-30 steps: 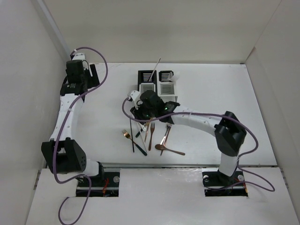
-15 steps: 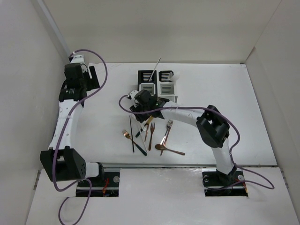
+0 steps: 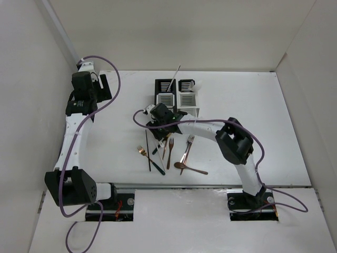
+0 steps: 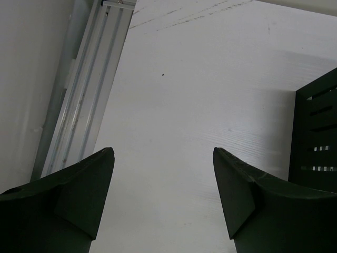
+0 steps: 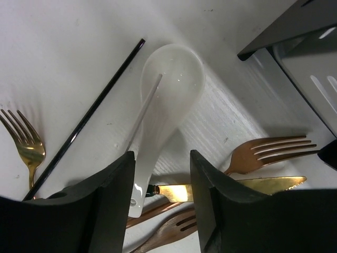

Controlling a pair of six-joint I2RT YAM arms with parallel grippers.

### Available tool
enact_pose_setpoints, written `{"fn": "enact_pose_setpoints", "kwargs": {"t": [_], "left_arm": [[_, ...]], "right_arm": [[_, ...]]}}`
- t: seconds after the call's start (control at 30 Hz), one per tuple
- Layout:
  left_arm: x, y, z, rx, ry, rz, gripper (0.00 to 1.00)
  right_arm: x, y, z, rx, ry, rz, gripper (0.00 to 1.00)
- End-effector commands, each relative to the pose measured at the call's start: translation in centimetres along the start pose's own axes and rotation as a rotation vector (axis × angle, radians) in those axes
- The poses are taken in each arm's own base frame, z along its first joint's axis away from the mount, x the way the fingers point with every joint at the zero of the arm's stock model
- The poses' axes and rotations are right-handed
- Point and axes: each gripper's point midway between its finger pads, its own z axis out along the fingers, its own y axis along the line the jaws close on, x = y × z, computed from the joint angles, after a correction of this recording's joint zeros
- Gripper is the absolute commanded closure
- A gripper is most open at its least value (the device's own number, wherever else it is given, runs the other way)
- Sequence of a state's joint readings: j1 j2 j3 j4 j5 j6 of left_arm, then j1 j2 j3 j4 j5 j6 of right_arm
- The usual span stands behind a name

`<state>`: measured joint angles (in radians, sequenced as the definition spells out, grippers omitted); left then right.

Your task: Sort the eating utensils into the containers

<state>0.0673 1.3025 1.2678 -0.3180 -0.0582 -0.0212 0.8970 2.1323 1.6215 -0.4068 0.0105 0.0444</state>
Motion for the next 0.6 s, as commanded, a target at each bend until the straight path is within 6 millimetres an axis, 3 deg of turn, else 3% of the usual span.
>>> {"fn": "enact_pose_setpoints", "kwargs": {"t": [0.0,0.23,0.33,0.57], "left_arm": [[-1.4,0.2,-0.8,-0.005,-0.06,-0.01,0.27],[-1.0,0.2,-0.7,-0.006,-0.051,-0.009,0.27],[-1.0,0.2,-0.7,-0.006,-0.051,-0.009,0.27],[-1.0,0.2,-0.7,-0.006,-0.051,-0.009,0.27]], "right_arm": [[0.1,1.0,0.5,-0.047,0.0,-0.012,0.48],[1.5,1.1,1.9,-0.056,0.038,-0.011,0.47],[2.1,0.9,2.1,-0.044,0.058,-0.011,0.52],[2.1,0.8,2.4,-0.034,0.057,-0.002,0.83]]}}
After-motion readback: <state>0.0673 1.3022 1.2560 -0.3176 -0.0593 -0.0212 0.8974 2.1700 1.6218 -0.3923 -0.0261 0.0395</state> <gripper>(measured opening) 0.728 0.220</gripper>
